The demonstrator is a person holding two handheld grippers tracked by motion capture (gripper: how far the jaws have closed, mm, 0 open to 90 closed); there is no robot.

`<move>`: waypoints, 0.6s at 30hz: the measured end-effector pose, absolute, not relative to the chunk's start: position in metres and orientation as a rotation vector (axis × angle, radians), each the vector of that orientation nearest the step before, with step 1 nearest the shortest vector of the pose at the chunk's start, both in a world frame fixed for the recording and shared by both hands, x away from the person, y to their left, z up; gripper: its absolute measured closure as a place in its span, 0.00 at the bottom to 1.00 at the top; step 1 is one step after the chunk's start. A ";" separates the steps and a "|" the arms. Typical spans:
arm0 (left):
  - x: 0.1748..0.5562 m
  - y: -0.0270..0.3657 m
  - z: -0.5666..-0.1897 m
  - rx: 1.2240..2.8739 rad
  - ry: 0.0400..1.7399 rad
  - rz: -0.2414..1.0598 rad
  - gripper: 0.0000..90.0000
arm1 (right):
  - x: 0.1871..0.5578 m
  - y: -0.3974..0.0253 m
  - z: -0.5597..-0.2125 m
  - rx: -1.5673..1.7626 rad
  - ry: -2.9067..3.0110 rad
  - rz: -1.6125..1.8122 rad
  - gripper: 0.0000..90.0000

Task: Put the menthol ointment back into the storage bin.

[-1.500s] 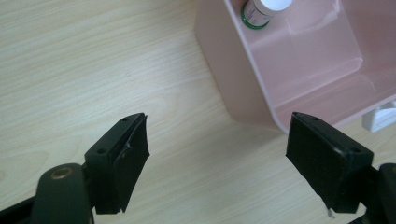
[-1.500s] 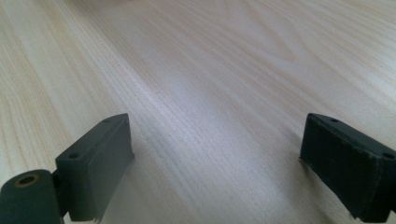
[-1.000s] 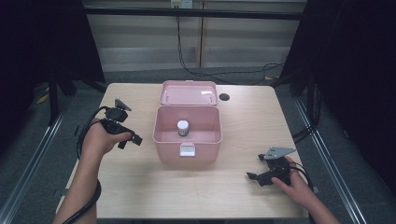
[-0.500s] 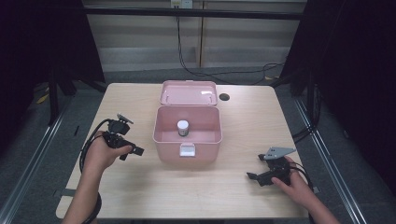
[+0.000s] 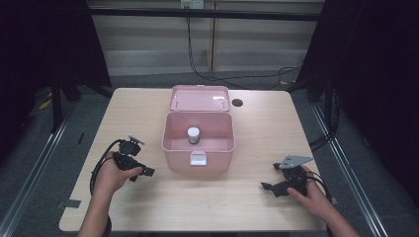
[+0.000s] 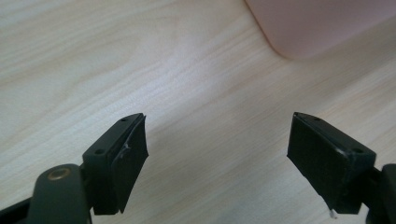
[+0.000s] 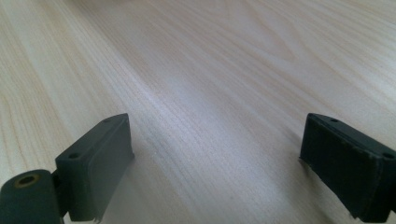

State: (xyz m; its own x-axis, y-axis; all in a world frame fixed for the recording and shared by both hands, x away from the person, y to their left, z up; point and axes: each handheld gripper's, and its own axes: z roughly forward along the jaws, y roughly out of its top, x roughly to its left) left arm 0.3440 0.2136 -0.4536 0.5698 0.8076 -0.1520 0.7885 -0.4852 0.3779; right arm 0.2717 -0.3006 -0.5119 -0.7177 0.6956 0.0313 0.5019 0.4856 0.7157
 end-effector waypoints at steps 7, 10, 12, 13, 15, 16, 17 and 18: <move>0.337 0.213 -0.474 2.397 1.268 0.067 0.21 | 0.272 -0.301 -0.512 1.021 2.471 1.061 0.10; 0.333 0.212 -0.479 2.394 1.239 0.099 0.18 | 0.272 -0.301 -0.512 1.018 2.472 1.060 0.10; 0.331 0.212 -0.480 2.398 1.222 0.123 0.18 | 0.272 -0.301 -0.512 1.018 2.472 1.060 0.10; 0.330 0.212 -0.481 2.390 1.227 0.132 0.18 | 0.272 -0.301 -0.512 1.018 2.472 1.060 0.10; 0.328 0.211 -0.482 2.399 1.203 0.164 0.18 | 0.272 -0.301 -0.512 1.018 2.472 1.060 0.10; 0.326 0.211 -0.482 2.409 1.192 0.185 0.17 | 0.272 -0.301 -0.512 1.018 2.472 1.060 0.10; 0.324 0.210 -0.483 2.415 1.175 0.204 0.17 | 0.272 -0.301 -0.512 1.019 2.472 1.059 0.10; 0.323 0.209 -0.484 2.425 1.161 0.224 0.16 | 0.272 -0.301 -0.512 1.018 2.472 1.060 0.10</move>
State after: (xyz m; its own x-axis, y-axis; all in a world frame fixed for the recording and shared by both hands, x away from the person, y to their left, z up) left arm 0.3227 0.2085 -0.4841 0.6343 0.7720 -0.0424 0.7007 -0.5508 0.4534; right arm 0.2717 -0.3007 -0.5119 -0.7186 0.6948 0.0304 0.5010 0.4869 0.7155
